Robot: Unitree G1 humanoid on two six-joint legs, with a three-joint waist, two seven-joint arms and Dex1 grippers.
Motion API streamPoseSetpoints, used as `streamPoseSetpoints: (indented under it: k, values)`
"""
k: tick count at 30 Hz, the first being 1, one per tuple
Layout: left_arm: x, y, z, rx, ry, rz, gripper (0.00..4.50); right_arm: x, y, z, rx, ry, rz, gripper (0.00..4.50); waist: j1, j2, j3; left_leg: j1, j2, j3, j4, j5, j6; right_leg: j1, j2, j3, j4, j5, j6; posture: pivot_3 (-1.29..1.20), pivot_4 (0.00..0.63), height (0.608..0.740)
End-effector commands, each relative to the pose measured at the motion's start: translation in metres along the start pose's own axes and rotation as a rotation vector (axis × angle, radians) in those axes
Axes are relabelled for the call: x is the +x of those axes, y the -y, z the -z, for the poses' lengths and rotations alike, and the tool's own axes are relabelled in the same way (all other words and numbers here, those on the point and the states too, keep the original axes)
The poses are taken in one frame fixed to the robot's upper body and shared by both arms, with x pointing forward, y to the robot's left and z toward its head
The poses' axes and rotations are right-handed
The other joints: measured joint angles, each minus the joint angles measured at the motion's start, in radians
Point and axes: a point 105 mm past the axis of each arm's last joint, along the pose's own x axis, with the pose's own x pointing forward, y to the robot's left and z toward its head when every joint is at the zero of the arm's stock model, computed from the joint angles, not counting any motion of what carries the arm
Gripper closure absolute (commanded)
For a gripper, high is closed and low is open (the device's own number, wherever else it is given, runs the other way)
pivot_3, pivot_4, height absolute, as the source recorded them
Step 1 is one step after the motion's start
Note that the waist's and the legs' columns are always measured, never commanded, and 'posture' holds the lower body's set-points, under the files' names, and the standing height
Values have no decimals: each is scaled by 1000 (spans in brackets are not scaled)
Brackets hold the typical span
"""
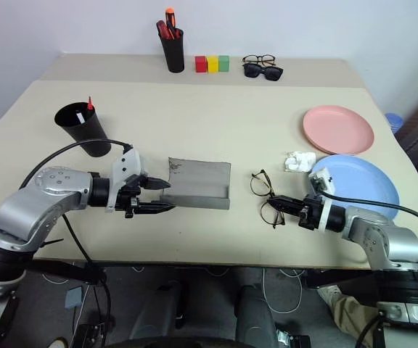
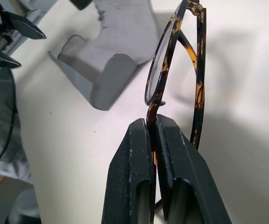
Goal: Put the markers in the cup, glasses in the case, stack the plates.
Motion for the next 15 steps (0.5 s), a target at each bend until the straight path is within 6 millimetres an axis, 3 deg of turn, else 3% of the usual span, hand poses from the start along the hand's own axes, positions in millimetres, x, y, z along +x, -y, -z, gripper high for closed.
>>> streamPoseSetpoints:
  k: [1, 4, 8, 12, 15]
  values:
    - [-12, -7, -5, 14, 59, -57, 1640, -2, -16, -37, -153, 113, -26, 4476, -7, 0, 0, 0, 0, 0, 0, 0, 0, 0, 0, 0, 0, 0, 0, 0, 150, 740]
    - [-28, -12, 2, 5, 131, -121, 1640, 15, -35, -59, -278, 203, -83, 4476, -24, 1, 0, 0, 1, 0, -1, 0, 0, -2, 1, 0, 1, 0, 0, 0, 150, 740]
    - [-61, -27, -6, 22, 389, -311, 1640, 51, -57, -82, -391, 268, -128, 4476, -29, 0, 1, 0, 1, 0, -1, 0, 0, -2, 1, 0, 2, 0, -1, 0, 150, 740]
    - [-74, -21, 2, -14, 452, -243, 1640, 81, -71, -86, -463, 280, -185, 4476, -20, 0, 1, 0, 1, 0, -1, 0, 0, -2, 1, 0, 1, 1, -1, 0, 150, 740]
    - [-79, -14, 19, 15, 411, -152, 1640, 106, -72, -76, -543, 240, -208, 4476, -21, 0, 0, -2, 1, 0, 0, 0, 0, -2, 0, 0, 0, 1, -1, 0, 150, 740]
